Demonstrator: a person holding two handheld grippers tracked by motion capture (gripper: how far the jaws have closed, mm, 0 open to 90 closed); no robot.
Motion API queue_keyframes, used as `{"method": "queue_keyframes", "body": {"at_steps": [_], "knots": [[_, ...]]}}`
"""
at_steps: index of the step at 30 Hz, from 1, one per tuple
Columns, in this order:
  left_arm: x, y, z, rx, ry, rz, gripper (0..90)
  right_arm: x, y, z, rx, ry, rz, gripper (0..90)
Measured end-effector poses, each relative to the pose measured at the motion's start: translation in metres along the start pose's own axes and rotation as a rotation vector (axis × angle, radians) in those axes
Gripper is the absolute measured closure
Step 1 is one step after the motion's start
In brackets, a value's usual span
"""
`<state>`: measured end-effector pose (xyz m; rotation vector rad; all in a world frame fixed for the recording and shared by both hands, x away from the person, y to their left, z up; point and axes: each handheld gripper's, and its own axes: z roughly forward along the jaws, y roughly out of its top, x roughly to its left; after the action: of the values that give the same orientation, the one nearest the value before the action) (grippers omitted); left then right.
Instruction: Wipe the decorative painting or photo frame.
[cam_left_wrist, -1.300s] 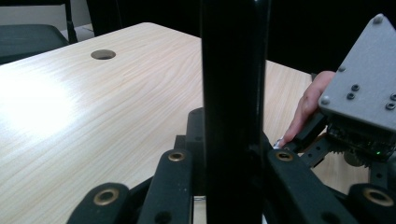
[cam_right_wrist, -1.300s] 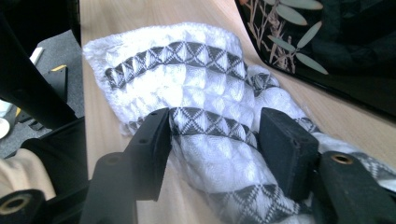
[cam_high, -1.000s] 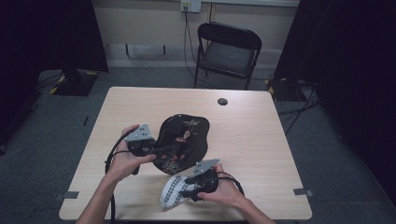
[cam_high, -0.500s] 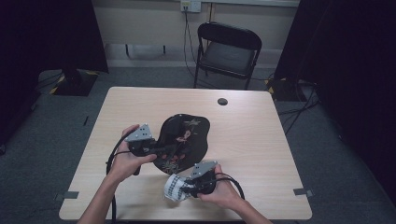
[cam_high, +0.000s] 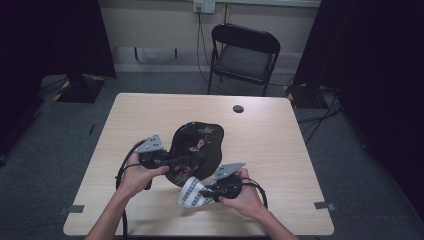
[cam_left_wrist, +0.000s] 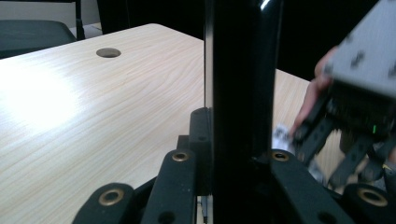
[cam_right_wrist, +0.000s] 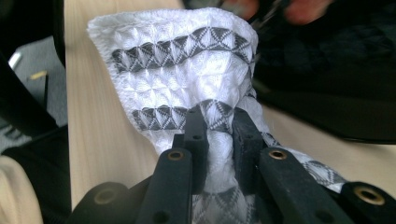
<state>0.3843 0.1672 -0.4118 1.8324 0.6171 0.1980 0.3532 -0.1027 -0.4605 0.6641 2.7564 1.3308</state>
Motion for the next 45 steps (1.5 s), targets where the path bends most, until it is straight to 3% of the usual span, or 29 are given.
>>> {"method": "queue_keyframes", "body": {"at_steps": [4, 11, 17, 21, 27, 29, 31, 35, 38, 41, 45], "knots": [[0.001, -0.001, -0.003, 0.006, -0.002, 0.002, 80.5, -0.012, 0.004, -0.023, -0.053, -0.029, 0.029, 79.9], [0.001, -0.001, -0.004, 0.01, 0.0, 0.001, 80.7, -0.037, 0.0, -0.065, -0.14, -0.122, 0.092, 79.9], [-0.001, 0.002, -0.001, 0.021, -0.001, -0.003, 80.8, -0.044, 0.012, -0.094, -0.242, -0.187, 0.107, 79.9], [-0.002, 0.002, -0.002, 0.023, -0.005, -0.009, 80.7, -0.044, 0.026, -0.107, -0.313, -0.202, 0.101, 79.9], [-0.007, 0.002, -0.005, 0.043, -0.014, -0.003, 80.7, -0.043, 0.048, -0.115, -0.385, -0.211, 0.092, 79.9], [-0.009, 0.001, -0.006, 0.043, -0.014, -0.002, 80.7, -0.04, 0.062, -0.12, -0.441, -0.207, 0.085, 79.9], [-0.012, 0.001, -0.007, 0.047, -0.026, 0.011, 80.7, -0.038, 0.081, -0.126, -0.463, -0.237, 0.063, 79.9], [-0.019, 0.003, -0.005, 0.059, -0.044, 0.014, 80.7, -0.037, 0.102, -0.132, -0.504, -0.26, 0.053, 79.9], [-0.023, 0.003, 0.0, 0.051, -0.046, 0.019, 80.7, -0.033, 0.114, -0.128, -0.545, -0.251, 0.053, 80.0], [-0.025, 0.002, 0.002, 0.054, -0.044, 0.023, 80.6, -0.025, 0.121, -0.113, -0.526, -0.225, 0.028, 80.0], [-0.025, 0.002, 0.001, 0.061, -0.037, 0.024, 80.4, -0.017, 0.123, -0.094, -0.488, -0.231, -0.009, 80.0]]}}
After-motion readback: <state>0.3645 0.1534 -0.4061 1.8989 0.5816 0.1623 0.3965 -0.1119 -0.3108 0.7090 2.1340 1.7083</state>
